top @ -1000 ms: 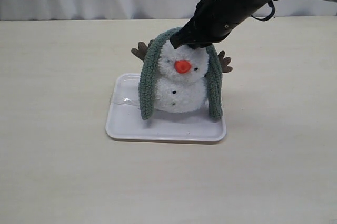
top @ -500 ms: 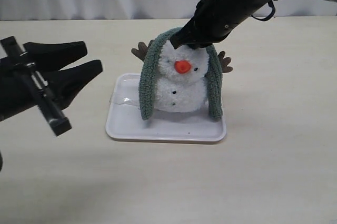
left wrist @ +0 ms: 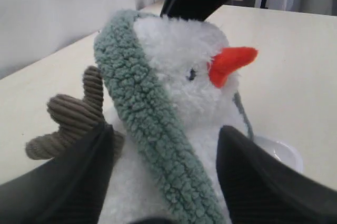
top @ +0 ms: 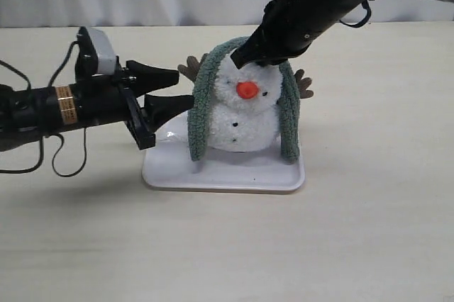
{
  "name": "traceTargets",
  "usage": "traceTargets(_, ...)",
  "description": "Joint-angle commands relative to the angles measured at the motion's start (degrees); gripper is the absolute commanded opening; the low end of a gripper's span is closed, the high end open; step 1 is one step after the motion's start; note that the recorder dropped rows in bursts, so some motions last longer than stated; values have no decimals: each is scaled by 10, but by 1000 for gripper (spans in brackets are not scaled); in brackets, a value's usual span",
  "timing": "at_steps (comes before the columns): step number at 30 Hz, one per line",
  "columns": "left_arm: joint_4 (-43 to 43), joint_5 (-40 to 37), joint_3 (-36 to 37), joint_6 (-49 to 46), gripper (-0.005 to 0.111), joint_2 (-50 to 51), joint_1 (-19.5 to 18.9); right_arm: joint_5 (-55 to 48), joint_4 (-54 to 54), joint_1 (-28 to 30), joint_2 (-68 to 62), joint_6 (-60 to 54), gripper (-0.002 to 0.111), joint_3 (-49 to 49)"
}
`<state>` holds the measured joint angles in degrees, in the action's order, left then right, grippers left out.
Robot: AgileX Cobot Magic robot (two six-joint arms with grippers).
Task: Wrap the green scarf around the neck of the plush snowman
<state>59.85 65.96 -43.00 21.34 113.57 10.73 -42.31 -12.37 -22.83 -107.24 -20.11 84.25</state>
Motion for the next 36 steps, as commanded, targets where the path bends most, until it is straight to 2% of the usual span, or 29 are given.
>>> traceTargets(1, 12, -47, -54, 14, 55, 42, 41, -61, 26, 1, -7, -21, 4, -10)
traceTargets(8, 7, -185, -92, 9, 54, 49, 100, -72, 28, 1, -7, -37, 4, -10)
traceTargets(11, -31, -238, -93, 11, 39, 49, 106, -73, 24, 0, -7, -43, 4, -10)
traceTargets(15, -43, -245, -93, 30, 10, 48, 106, -78, 15, 0, -7, -49, 4, -10)
traceTargets(17, -44, -245, -93, 40, 0, 46, 106, -85, 4, 0, -7, -61, 4, -10)
traceTargets(21, -62, -261, -93, 80, 0, 33, 106, -89, -2, 0, -7, -62, 4, -10)
traceTargets(26, -53, -343, -93, 124, 0, -12, 106, -88, 0, 0, -7, -62, 4, -10)
traceTargets(31, -3, -387, -93, 206, 0, -58, 106, -88, 0, 0, -7, -62, 4, -10)
traceTargets(36, 99, -410, -93, 329, 0, -72, 106, -90, 0, 0, -7, -62, 4, -10)
